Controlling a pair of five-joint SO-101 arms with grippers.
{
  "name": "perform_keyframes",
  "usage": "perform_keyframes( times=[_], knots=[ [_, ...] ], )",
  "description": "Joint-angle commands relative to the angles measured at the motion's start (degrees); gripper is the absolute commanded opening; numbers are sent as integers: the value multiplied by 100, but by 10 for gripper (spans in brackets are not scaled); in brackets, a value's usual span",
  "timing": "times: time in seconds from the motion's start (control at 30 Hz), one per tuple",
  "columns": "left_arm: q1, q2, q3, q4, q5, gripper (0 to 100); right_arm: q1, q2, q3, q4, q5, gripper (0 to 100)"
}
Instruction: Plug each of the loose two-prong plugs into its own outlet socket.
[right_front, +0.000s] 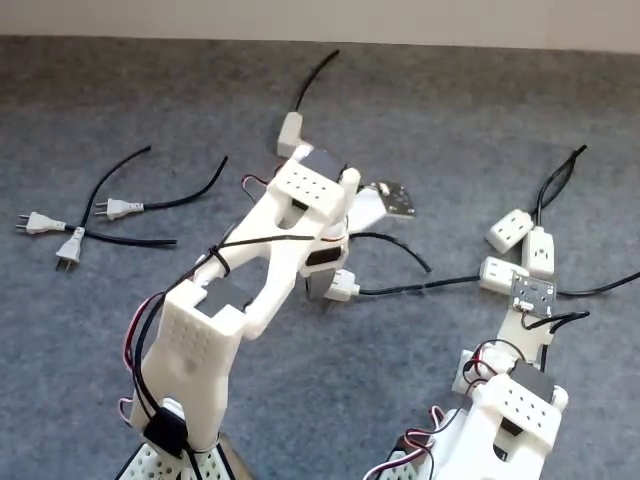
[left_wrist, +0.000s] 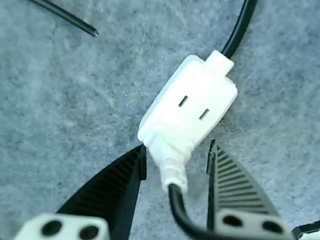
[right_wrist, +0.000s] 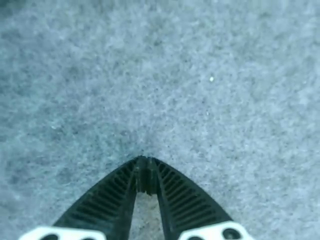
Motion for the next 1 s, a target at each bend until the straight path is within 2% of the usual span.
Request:
perform_keyframes(
  times=[0.0, 0.13, 0.27, 0.43, 0.67, 0.97],
  knots=[
    [-163, -470, -119, -62, 18, 215, 31, 22, 4, -215, -53, 8],
    [-215, -664, -119, -9, -88, 214, 31, 22, 4, -215, -53, 8],
    [145, -690, -110, 387, -888, 211, 31, 22, 4, -215, -53, 8],
    [505, -673, -57, 141, -809, 211, 31, 22, 4, -215, -53, 8],
    [514, -497, 13, -475, -835, 210, 31, 22, 4, -215, -53, 8],
    [435, -84, 4, -466, -844, 210, 31, 22, 4, -215, -53, 8]
  ],
)
